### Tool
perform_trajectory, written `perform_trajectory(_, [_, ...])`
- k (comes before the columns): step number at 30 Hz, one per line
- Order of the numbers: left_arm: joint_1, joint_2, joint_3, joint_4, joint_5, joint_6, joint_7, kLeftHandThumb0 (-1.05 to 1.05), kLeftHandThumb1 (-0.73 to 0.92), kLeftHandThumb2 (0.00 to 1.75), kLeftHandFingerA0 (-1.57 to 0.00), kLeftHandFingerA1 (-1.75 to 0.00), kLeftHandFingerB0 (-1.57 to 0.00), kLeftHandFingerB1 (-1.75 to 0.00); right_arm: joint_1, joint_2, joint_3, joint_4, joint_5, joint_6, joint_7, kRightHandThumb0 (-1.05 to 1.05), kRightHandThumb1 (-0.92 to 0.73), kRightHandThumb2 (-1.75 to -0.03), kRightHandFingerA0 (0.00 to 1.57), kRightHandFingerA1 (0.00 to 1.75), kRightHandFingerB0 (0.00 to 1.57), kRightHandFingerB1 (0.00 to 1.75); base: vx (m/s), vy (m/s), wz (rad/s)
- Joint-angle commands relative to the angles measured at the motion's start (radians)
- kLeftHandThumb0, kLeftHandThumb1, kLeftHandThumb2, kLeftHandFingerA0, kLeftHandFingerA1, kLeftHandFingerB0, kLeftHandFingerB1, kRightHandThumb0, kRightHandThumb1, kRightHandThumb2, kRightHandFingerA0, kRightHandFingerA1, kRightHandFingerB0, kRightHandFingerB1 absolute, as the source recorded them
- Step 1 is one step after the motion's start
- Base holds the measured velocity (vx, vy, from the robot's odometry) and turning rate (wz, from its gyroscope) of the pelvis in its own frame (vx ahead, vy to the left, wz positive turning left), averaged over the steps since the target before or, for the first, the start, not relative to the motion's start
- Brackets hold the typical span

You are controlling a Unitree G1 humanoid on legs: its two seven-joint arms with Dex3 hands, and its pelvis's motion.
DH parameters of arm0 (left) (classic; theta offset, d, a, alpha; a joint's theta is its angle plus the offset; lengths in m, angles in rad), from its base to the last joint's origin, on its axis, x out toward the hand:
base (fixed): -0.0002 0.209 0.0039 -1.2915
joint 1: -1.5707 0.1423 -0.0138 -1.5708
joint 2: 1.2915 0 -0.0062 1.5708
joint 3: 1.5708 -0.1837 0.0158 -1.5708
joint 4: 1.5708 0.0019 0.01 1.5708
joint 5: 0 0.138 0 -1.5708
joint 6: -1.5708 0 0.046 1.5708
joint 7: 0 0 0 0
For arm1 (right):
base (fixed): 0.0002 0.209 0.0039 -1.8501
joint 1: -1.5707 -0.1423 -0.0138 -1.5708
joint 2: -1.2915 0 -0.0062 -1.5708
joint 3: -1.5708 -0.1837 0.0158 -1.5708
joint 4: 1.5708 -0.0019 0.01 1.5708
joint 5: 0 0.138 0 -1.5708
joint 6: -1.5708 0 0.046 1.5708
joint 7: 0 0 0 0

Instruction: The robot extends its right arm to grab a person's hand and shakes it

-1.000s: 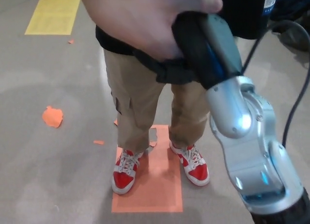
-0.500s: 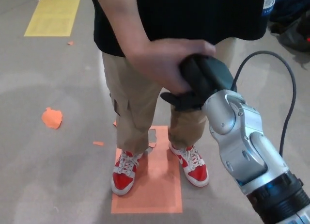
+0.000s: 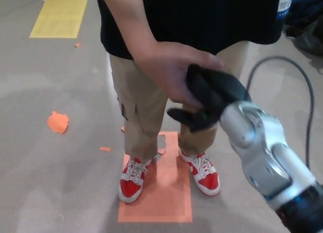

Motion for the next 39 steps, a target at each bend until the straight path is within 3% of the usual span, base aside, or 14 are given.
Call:
perform_trajectory(1, [0.006,0.024,0.007,0.007,-0.01,-0.02,-0.023,-0.46,0.78,0.64,-0.33,-0.32,-0.31,-0.32,0.109,-0.067,-0.035,-0.012,-0.005,0.046,-0.004,-0.88,-0.73,-1.05,0.0,0.13,0.0,0.07,0.0,0.0,0.0])
perform_trajectory(8, [0.009,0.024,0.002,0.001,0.001,-0.013,-0.015,-0.48,0.77,0.63,-0.32,-0.32,-0.3,-0.32,0.207,-0.15,-0.057,0.208,0.007,-0.035,-0.059,-0.93,-0.81,-1.11,0.0,0.09,0.0,0.04,0.0,0.0,0.0])
perform_trajectory(13, [0.008,0.023,0.01,0.007,-0.009,-0.01,-0.035,-0.48,0.76,0.63,-0.29,-0.32,-0.27,-0.31,0.215,-0.14,-0.103,0.457,0.065,-0.083,-0.113,-0.88,-0.73,-1.05,0.0,0.12,0.0,0.06,0.0,0.0,0.0])
perform_trajectory(14, [0.01,0.022,0.008,0.008,-0.007,-0.01,-0.032,-0.57,0.62,0.91,-0.31,-0.48,-0.25,-0.45,0.217,-0.134,-0.125,0.565,0.093,-0.114,-0.127,-0.87,-0.72,-1.05,0.0,0.13,0.0,0.07,0.0,0.0,0.0])
perform_trajectory(16, [0.012,0.02,0.009,0.008,-0.007,-0.02,-0.03,-0.56,0.62,0.91,-0.32,-0.49,-0.25,-0.44,0.21,-0.129,-0.139,0.668,0.11,-0.145,-0.134,-0.84,-0.69,-1.04,0.0,0.16,0.0,0.1,0.0,0.0,0.0])
perform_trajectory(17, [0.012,0.018,0.009,0.01,-0.007,-0.016,-0.029,-0.49,0.76,0.63,-0.33,-0.33,-0.29,-0.32,0.21,-0.126,-0.148,0.716,0.12,-0.158,-0.134,-0.81,-0.65,-0.87,0.0,0.09,0.0,0.02,0.0,0.0,0.0])
perform_trajectory(18, [0.014,0.014,0.008,0.012,-0.006,-0.011,-0.024,-0.53,0.61,0.9,-0.33,-0.49,-0.24,-0.45,0.212,-0.119,-0.16,0.798,0.133,-0.17,-0.136,-0.79,-0.64,-0.86,0.0,0.13,0.0,0.06,0.0,0.0,0.0])
perform_trajectory(21, [0.029,0.012,0.005,0.008,-0.005,-0.027,-0.026,-0.52,0.62,0.92,-0.33,-0.5,-0.22,-0.45,0.22,-0.111,-0.172,0.934,0.141,-0.198,-0.14,-0.86,-0.73,-1.04,0.0,0.16,0.0,0.07,0.0,0.0,0.0])
perform_trajectory(22, [0.029,0.009,0.006,0.008,-0.007,-0.028,-0.028,-0.46,0.78,0.63,-0.35,-0.33,-0.32,-0.33,0.221,-0.113,-0.175,0.965,0.144,-0.201,-0.133,-0.87,-0.75,-1.06,0.0,0.17,0.0,0.07,0.0,0.0,0.0])
perform_trajectory(35, [0.027,0.006,0.005,0.005,0.0,-0.015,-0.01,-0.48,0.77,0.63,-0.34,-0.33,-0.3,-0.32,0.204,-0.161,-0.202,1.143,0.171,-0.297,0.034,-0.78,-0.82,-1.12,0.0,0.21,0.12,0.28,0.0,0.0,0.0])
perform_trajectory(36, [0.025,0.005,0.009,0.007,-0.005,-0.016,-0.018,-0.55,0.62,0.91,-0.31,-0.48,-0.23,-0.44,0.2,-0.163,-0.199,1.148,0.173,-0.3,0.06,-0.8,-0.84,-1.15,0.0,0.18,0.15,0.26,0.0,0.0,0.0])
perform_trajectory(37, [0.024,0.005,0.012,0.007,-0.009,-0.02,-0.024,-0.55,0.62,0.91,-0.31,-0.48,-0.23,-0.44,0.195,-0.162,-0.202,1.155,0.18,-0.291,0.088,-0.8,-0.84,-1.15,0.0,0.18,0.15,0.26,0.0,0.0,0.0])
perform_trajectory(38, [0.022,0.005,0.01,0.006,-0.006,-0.015,-0.02,-0.48,0.77,0.63,-0.34,-0.33,-0.3,-0.32,0.194,-0.163,-0.195,1.158,0.177,-0.295,0.101,-0.76,-0.83,-1.16,0.0,0.21,0.16,0.28,0.0,0.0,0.0])
perform_trajectory(39, [0.022,0.005,0.009,0.006,-0.005,-0.014,-0.018,-0.48,0.77,0.63,-0.34,-0.33,-0.3,-0.32,0.193,-0.164,-0.192,1.16,0.176,-0.296,0.107,-0.76,-0.83,-1.16,0.0,0.21,0.16,0.28,0.0,0.0,0.0])
